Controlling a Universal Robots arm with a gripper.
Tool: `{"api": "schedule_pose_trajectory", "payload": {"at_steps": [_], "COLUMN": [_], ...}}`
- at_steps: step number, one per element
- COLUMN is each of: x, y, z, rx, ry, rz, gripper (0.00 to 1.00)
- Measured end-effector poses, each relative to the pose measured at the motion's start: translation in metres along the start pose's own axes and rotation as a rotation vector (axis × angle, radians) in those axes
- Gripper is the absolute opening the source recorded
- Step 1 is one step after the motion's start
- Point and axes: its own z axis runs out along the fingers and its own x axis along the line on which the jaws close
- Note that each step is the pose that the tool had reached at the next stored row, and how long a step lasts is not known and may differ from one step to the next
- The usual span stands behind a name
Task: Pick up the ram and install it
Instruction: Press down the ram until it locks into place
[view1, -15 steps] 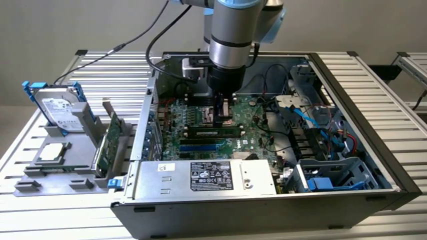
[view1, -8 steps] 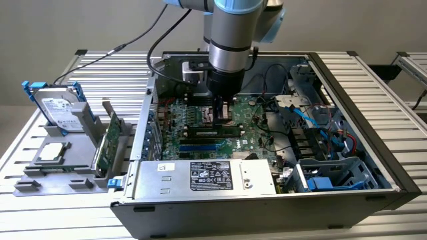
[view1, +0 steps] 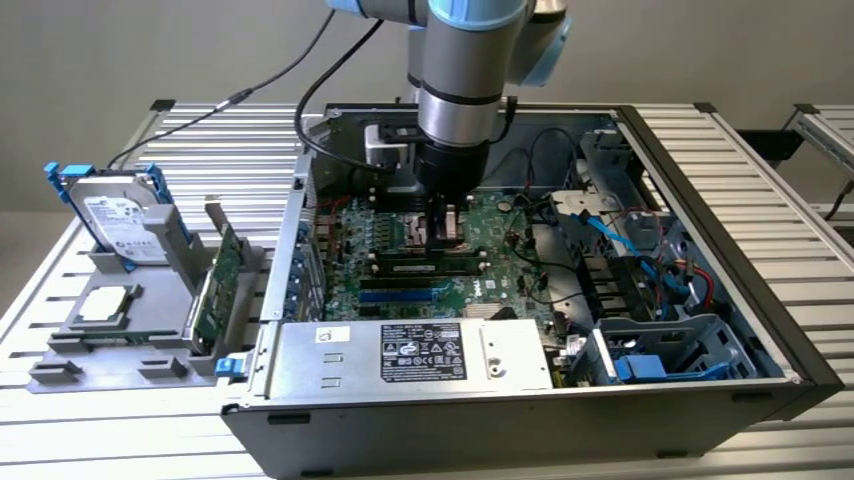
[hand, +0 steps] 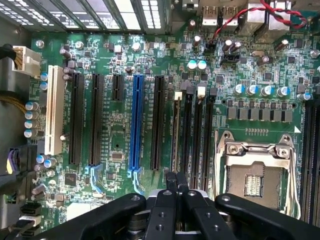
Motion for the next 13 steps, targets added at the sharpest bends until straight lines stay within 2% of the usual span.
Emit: {"api": "schedule_pose_trajectory", "payload": {"at_steps": [6,13], "x": [0.002,0.002], "y": [0.0018,0.0020], "z": [-0.0261,-0.0277], "rx": [-0.0010,-0.0012], "ry": [0.0010,0.0008], "rz": [0.000,0.000], "gripper": [0.11,0.11]}}
